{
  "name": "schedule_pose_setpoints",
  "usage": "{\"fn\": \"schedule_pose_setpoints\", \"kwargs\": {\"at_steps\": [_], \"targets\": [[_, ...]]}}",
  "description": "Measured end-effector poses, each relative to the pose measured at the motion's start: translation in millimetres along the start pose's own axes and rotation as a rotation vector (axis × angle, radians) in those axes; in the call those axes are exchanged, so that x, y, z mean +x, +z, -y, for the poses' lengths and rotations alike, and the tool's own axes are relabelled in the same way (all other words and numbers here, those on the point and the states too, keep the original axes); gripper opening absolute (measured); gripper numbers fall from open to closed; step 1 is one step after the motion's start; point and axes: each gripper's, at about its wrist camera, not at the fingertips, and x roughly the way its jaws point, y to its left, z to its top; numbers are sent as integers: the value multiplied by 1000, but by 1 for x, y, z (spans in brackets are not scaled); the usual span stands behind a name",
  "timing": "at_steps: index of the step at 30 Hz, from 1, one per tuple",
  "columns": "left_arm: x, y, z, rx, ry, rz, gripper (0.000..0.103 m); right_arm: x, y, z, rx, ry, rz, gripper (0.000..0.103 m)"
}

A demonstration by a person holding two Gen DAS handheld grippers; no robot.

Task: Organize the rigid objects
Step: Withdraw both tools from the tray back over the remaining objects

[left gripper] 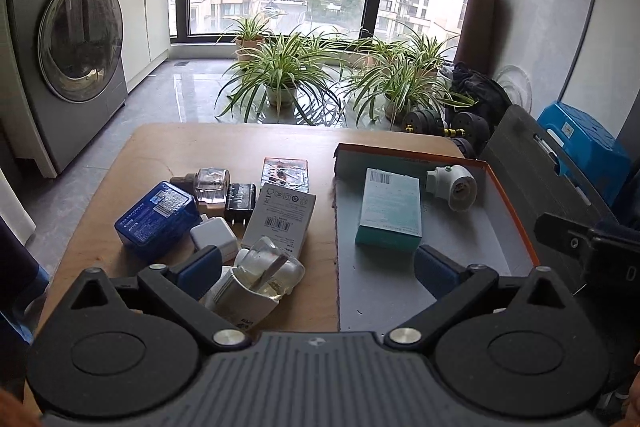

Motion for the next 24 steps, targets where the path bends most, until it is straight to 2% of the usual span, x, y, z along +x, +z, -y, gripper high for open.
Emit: {"fn": "schedule_pose_setpoints", "kwargs": {"at_steps": [24], "targets": [[-17, -12, -36, -38, 36, 3, 103, -5, -16, -47, -74, 66, -38, 100]]}}
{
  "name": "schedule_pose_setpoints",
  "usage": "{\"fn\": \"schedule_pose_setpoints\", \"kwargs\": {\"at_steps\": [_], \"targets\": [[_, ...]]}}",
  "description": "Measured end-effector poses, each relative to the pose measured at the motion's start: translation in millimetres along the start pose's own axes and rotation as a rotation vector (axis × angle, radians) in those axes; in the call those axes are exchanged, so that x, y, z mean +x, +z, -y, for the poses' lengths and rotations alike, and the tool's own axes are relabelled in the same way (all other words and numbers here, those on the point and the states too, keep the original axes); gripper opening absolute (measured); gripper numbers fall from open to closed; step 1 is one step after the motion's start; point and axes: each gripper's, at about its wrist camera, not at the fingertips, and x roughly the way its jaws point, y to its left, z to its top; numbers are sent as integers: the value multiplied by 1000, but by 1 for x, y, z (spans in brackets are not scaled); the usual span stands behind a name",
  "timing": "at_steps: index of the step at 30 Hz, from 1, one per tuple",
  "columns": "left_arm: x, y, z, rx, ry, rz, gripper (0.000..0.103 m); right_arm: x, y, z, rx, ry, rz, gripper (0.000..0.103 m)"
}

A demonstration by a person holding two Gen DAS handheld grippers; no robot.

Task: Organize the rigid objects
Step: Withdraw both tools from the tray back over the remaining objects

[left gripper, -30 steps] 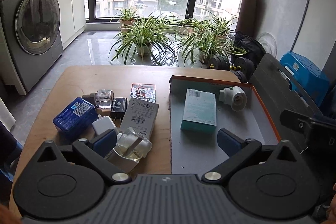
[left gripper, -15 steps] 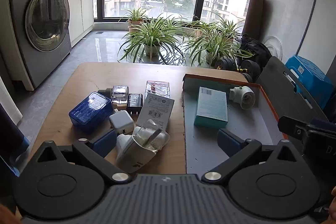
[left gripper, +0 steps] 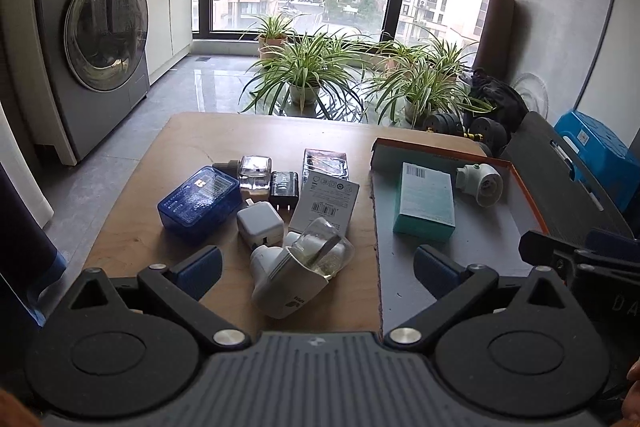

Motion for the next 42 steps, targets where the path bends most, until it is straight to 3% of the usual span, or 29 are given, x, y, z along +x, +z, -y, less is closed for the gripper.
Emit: {"fn": "schedule_pose_setpoints", "kwargs": {"at_steps": [42], "targets": [[6, -9, -54, -73, 55, -34, 103, 17, -13, -51, -78, 66, -58, 100]]}}
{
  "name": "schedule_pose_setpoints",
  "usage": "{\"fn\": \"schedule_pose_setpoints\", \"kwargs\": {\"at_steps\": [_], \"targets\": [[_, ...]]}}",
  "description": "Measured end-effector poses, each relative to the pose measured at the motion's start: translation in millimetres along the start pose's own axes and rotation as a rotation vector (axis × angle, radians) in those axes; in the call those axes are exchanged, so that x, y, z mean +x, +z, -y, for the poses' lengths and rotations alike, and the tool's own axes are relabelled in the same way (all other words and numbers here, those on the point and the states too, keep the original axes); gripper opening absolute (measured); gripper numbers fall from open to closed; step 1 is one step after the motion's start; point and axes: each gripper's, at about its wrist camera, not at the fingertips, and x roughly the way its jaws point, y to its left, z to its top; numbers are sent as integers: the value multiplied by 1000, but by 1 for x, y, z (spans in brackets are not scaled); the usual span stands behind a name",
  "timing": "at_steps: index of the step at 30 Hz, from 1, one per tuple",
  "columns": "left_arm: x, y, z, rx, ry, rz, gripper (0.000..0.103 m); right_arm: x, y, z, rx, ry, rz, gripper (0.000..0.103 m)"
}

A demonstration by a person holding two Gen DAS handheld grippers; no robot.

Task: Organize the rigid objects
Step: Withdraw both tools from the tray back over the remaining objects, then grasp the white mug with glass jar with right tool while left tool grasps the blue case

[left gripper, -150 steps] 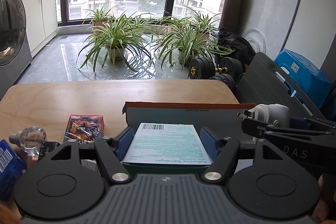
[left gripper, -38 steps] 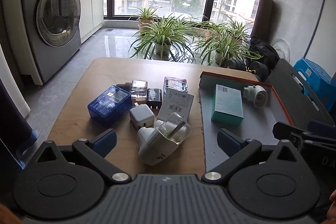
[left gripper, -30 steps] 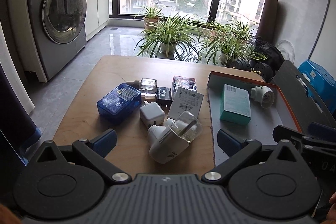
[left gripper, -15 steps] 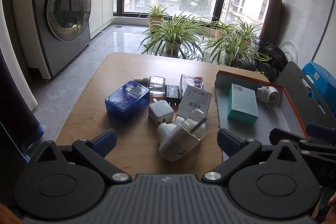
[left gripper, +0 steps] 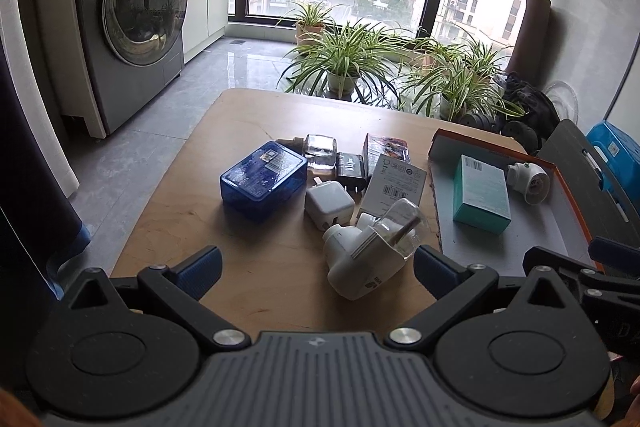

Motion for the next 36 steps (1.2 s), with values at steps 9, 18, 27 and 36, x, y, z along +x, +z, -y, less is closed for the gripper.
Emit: {"fn": "schedule_pose_setpoints", "kwargs": {"at_steps": [9, 18, 27, 36], "targets": [[6, -7, -17, -26, 21, -29, 103, 9, -4, -5, -14, 6, -23, 100], [13, -14, -35, -51, 37, -56, 103, 18, -8, -9, -17, 12, -43, 100], [19, -20, -55, -87, 61, -80, 103, 33, -14, -17, -10, 40, -82, 100], [26, -17, -70, -107, 68, -77, 103, 65, -14, -24, 149, 154, -144, 100]]}}
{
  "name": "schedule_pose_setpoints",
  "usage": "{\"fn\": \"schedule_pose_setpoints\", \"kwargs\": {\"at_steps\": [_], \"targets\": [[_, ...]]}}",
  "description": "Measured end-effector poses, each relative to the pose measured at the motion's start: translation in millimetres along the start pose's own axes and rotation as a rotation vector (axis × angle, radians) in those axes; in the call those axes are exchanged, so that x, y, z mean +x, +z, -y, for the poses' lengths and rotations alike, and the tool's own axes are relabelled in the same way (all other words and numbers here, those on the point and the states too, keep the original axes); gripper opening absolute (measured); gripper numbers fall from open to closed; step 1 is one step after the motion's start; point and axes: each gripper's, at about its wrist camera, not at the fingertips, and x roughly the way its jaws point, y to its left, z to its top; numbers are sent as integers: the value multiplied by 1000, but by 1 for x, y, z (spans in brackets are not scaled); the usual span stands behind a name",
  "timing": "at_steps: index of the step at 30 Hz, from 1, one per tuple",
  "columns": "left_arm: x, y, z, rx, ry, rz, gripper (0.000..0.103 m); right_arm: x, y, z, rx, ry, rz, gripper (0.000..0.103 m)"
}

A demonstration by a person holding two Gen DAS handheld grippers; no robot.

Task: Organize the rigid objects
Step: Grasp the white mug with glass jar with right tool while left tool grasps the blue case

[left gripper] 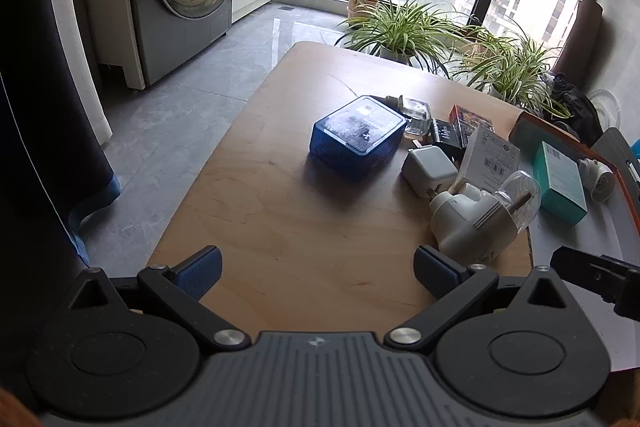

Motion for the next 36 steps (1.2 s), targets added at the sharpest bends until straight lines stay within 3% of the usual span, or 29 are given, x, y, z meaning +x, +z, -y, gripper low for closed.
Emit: {"fn": "schedule_pose_setpoints", "kwargs": {"at_steps": [5, 13, 16, 17, 18, 25, 31, 32, 35, 36], "targets": [[7, 6, -9, -1, -1, 10, 103, 31, 2, -4, 115, 90, -40, 100], [27, 24, -17, 39, -16, 40, 103, 75, 7, -2, 275, 124, -70, 100], [40, 35, -13, 81, -35, 56, 103, 85, 8, 2, 315, 140, -72, 84], [45, 39, -13, 91, -45, 60, 103, 86, 9, 3, 310, 140, -73, 70], [49, 43, -11, 102, -53, 66, 103, 86, 9, 5, 307, 159, -72, 68], [87, 59, 4, 224, -79, 66, 103, 68, 4, 6, 184, 150, -44, 66], [113, 62, 12, 305, -106, 59, 103, 49, -1, 11, 151, 155, -28, 66], [116, 63, 12, 306, -108, 54, 101, 47, -2, 11, 149, 154, -25, 66], [117, 61, 14, 315, -116, 71, 80, 38, 0, 11, 128, 139, -4, 66], [114, 61, 15, 319, -122, 77, 68, 35, 1, 12, 125, 137, 3, 66]]}}
